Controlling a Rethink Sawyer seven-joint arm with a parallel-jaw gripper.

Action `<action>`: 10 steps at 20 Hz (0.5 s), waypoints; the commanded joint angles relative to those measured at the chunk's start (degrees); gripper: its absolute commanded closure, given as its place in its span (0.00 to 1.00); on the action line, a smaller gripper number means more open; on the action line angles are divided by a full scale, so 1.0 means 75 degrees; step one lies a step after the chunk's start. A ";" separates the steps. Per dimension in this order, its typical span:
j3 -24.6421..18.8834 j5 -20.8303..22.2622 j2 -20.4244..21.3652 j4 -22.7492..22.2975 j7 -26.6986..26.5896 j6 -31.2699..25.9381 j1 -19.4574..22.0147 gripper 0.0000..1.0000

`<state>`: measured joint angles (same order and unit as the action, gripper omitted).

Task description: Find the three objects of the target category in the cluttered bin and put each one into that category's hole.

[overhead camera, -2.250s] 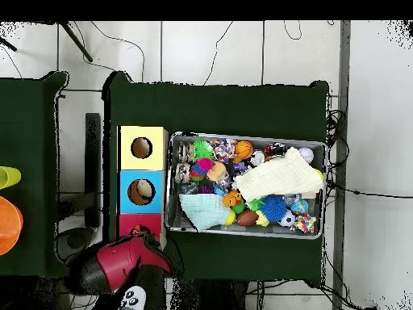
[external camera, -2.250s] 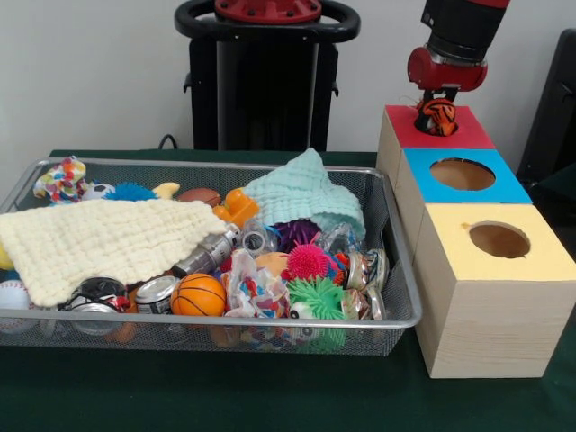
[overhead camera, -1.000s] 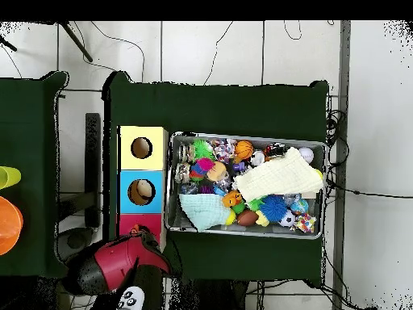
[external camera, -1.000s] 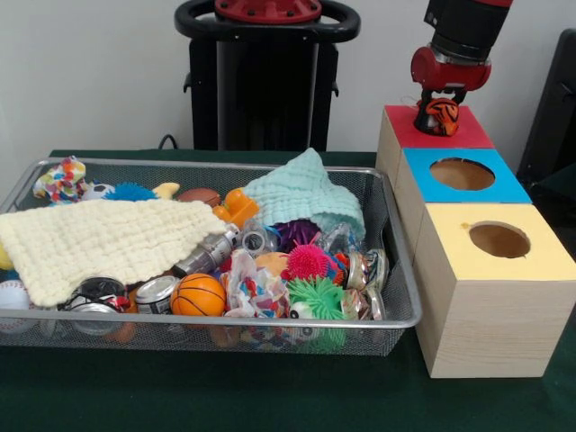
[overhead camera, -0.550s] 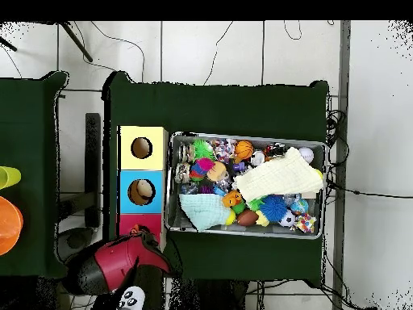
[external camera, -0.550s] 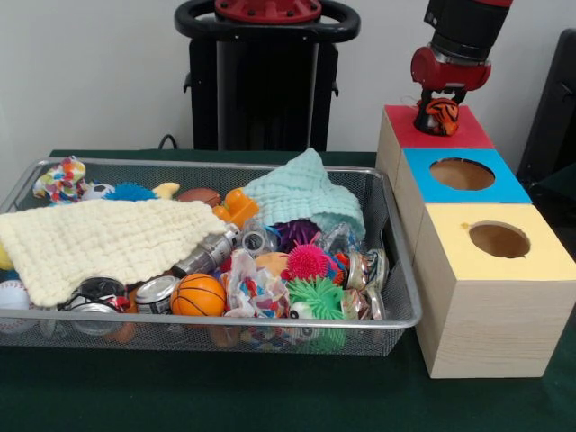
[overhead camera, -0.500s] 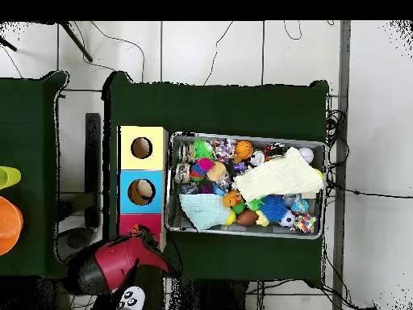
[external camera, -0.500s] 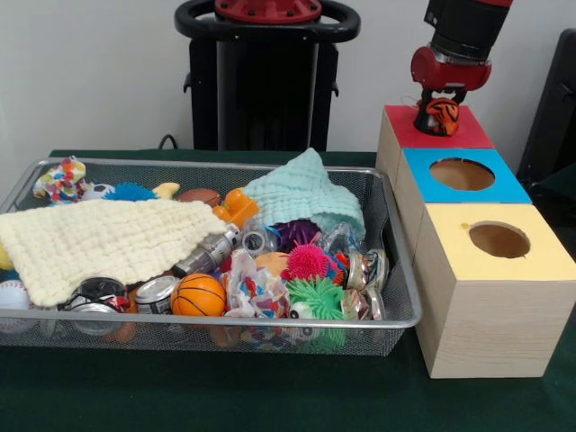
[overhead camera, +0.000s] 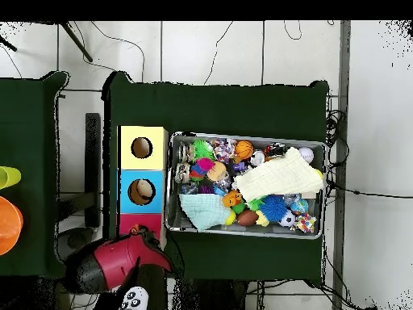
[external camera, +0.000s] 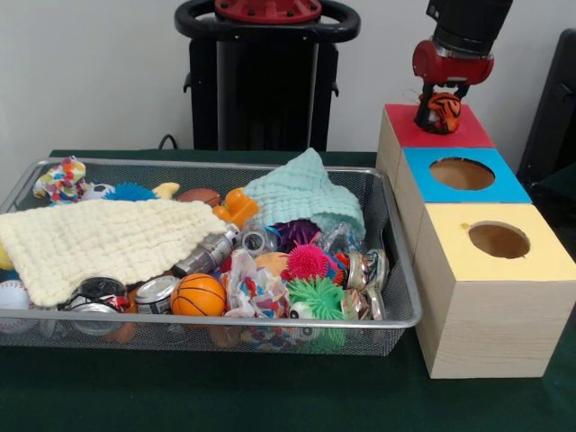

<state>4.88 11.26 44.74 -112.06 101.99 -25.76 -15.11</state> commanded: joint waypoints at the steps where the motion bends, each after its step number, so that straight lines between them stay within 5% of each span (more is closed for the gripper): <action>1: -0.0193 0.0080 0.0438 0.0034 0.0095 -0.1729 0.0491 0.00; 10: -0.0275 0.0254 0.0415 0.0022 0.0295 -0.1591 0.0514 0.00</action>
<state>4.82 11.33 47.63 -112.08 101.99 -32.38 -12.90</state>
